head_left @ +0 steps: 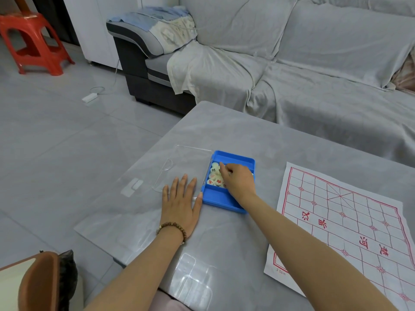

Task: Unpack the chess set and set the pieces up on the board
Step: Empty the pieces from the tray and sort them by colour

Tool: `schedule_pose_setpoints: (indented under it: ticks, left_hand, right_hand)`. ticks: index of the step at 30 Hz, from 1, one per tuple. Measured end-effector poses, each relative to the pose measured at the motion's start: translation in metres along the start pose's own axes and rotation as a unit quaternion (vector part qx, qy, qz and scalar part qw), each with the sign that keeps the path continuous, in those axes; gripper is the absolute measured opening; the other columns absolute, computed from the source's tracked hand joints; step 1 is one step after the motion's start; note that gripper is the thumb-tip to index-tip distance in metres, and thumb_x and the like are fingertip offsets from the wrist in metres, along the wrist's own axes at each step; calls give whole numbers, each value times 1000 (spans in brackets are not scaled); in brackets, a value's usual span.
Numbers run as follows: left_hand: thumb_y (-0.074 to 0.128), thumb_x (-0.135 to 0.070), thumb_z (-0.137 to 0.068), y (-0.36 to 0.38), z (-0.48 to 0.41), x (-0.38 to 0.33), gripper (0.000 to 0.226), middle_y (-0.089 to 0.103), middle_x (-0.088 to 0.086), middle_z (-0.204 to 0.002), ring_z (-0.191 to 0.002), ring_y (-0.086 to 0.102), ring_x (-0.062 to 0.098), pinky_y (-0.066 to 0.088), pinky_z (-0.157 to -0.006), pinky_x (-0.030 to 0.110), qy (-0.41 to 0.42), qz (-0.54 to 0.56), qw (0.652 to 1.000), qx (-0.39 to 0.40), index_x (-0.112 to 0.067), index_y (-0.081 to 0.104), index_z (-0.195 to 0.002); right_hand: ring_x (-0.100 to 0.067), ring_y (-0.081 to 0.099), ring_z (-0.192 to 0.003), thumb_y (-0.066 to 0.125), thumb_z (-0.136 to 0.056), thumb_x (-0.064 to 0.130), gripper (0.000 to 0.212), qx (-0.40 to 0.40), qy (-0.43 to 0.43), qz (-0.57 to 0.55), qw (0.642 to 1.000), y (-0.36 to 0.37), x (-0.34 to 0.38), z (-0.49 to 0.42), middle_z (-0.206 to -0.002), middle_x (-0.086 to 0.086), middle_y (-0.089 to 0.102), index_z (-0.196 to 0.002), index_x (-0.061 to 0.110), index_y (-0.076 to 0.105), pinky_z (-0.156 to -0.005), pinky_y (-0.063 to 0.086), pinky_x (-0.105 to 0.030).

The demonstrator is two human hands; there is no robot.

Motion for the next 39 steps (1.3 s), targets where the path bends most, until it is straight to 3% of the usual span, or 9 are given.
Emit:
schedule_pose_setpoints:
  ticks: [4,7,11,16,23,26,29,32,39]
  left_hand:
    - [-26,-62,-68,0,-1,-1,91,-1,-4,-157,-144,-4,17,-7,-114,37,4,-7,1000,0,-30,4,-148]
    - [-20,-57,-70,0,0,-1,87,1,-3,-157,-144,-3,18,-6,-115,38,6,-8,1000,1,-29,7,-148]
    - [0,-52,-91,-2,1,-1,63,3,-1,-157,-144,-1,18,-5,-116,39,9,-5,1000,6,-27,9,-148]
    - [14,-45,-98,-5,1,-1,54,4,0,-157,-144,0,19,-4,-116,40,9,6,1000,8,-26,10,-148]
    - [13,-46,-97,-4,1,0,55,4,1,-157,-144,-1,20,-5,-115,40,13,7,1000,8,-25,11,-148]
    - [13,-46,-97,-4,1,0,55,4,1,-157,-144,-1,20,-4,-116,40,12,4,1000,10,-25,10,-148]
    - [12,-47,-97,-2,0,0,55,2,0,-157,-144,-2,20,-4,-116,40,11,-1,1000,14,-25,9,-148]
    - [12,-47,-97,-2,0,0,55,3,0,-157,-144,-1,20,-4,-116,40,11,-3,1000,14,-25,9,-148]
    - [12,-47,-97,-3,0,0,55,2,1,-157,-144,-1,21,-3,-116,40,12,-13,1000,16,-25,8,-148]
  right_hand:
    - [-14,23,-49,47,-94,31,50,-33,-3,-152,988,-20,16,8,-47,1,23,-52,15,25,-50,24,-31]
    - [-11,23,-49,51,-93,29,50,11,-42,-172,984,-25,32,50,-47,3,24,-52,15,26,-49,22,-27]
    - [-12,29,-50,51,-92,32,48,78,-53,-66,993,0,13,118,-47,2,29,-51,18,28,-51,24,-28]
    - [-17,45,-50,36,-88,41,37,34,-191,107,975,20,4,140,-51,2,48,-56,22,33,-52,28,-24]
    - [-11,41,-81,48,-87,46,25,73,-196,97,973,14,-3,129,-88,7,48,-87,21,50,-74,30,-23]
    - [-4,48,-109,52,-89,47,32,99,-188,50,976,-10,-13,132,-119,11,55,-114,27,55,-93,34,-16]
    - [5,17,-138,36,-93,53,54,148,-187,73,968,-27,-29,151,-150,20,24,-142,32,33,-108,11,-11]
    - [5,-12,-140,23,-94,55,63,217,-197,140,946,-22,-39,168,-154,20,-8,-148,33,0,-113,-8,-16]
    - [0,-17,-141,16,-93,57,63,223,-189,161,943,-12,-30,159,-154,16,-12,-146,33,-8,-118,-8,-28]
Point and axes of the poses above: each hand's wrist, its own z-axis away from the middle knuckle, its own y-axis out of the palm, x = y × z, the point moved 3 cm from there along -z, towards the middle knuckle
